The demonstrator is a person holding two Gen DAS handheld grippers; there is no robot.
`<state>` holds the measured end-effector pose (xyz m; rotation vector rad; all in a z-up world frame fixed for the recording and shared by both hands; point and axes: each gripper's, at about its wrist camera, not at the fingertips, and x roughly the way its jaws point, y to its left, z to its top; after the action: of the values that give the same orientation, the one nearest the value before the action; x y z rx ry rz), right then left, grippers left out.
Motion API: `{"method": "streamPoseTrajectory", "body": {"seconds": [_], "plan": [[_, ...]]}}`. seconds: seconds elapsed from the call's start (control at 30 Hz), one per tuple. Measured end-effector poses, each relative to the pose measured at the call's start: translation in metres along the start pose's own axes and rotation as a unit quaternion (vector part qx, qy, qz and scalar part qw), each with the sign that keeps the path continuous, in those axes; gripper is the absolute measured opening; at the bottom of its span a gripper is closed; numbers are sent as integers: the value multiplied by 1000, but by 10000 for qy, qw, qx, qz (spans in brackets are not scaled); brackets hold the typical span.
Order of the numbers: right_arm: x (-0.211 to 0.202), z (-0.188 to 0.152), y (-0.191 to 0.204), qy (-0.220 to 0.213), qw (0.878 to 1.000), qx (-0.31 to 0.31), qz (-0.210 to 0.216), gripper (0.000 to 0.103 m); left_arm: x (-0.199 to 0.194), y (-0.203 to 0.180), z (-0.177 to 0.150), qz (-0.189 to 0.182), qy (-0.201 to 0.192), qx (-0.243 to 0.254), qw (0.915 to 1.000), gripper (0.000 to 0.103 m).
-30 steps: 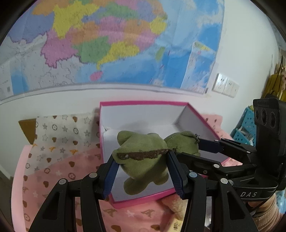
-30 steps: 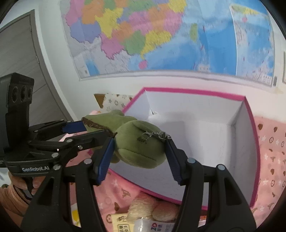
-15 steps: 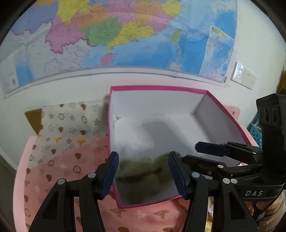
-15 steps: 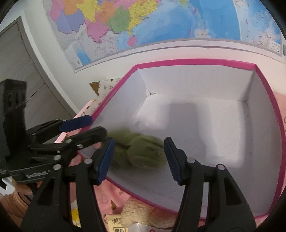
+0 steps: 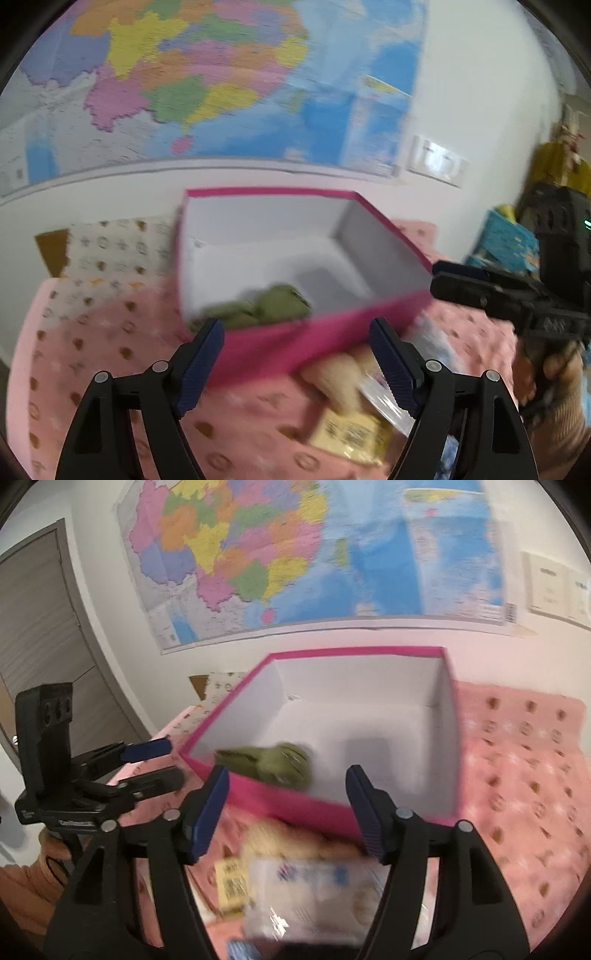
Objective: Organize soft objects
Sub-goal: 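Grasp the clear cotton-swab bag with the right gripper, then lift the cotton-swab bag into the pink box and release it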
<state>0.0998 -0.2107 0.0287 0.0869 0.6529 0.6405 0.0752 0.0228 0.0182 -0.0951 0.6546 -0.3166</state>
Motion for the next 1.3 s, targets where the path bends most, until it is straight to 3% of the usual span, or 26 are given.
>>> {"method": "streamPoseTrajectory", "body": {"seconds": [0.13,0.37,0.57,0.83,0.97,1.07,1.13,1.3], "plan": [[-13,-30,-30,215,9988,333,-288,68,6,-19,-24,-605,382,7,9974,82],[-7,-78,-90,598,9889,1248,-535,68,40,-42,-56,-1026,1096,-56,9887,82],[4,-88,-93,640,9900,1246,-191,68,60,-51,-67,-1223,1461,-119,9816,82],[11,-87,-81,638,9925,1027,200,68,73,-64,-67,-1448,1545,-101,9773,80],[7,-89,-78,553,9930,1010,255,54,82,-70,-64,-1435,1587,-61,9768,67],[-1,-90,-76,476,9941,942,235,47,85,-74,-62,-1417,1579,-48,9772,63],[-6,-90,-75,398,9946,924,256,35,86,-71,-64,-1448,1586,-105,9766,60],[-13,-89,-70,354,9961,779,231,31,87,-62,-64,-1528,1601,-282,9748,59]]}}
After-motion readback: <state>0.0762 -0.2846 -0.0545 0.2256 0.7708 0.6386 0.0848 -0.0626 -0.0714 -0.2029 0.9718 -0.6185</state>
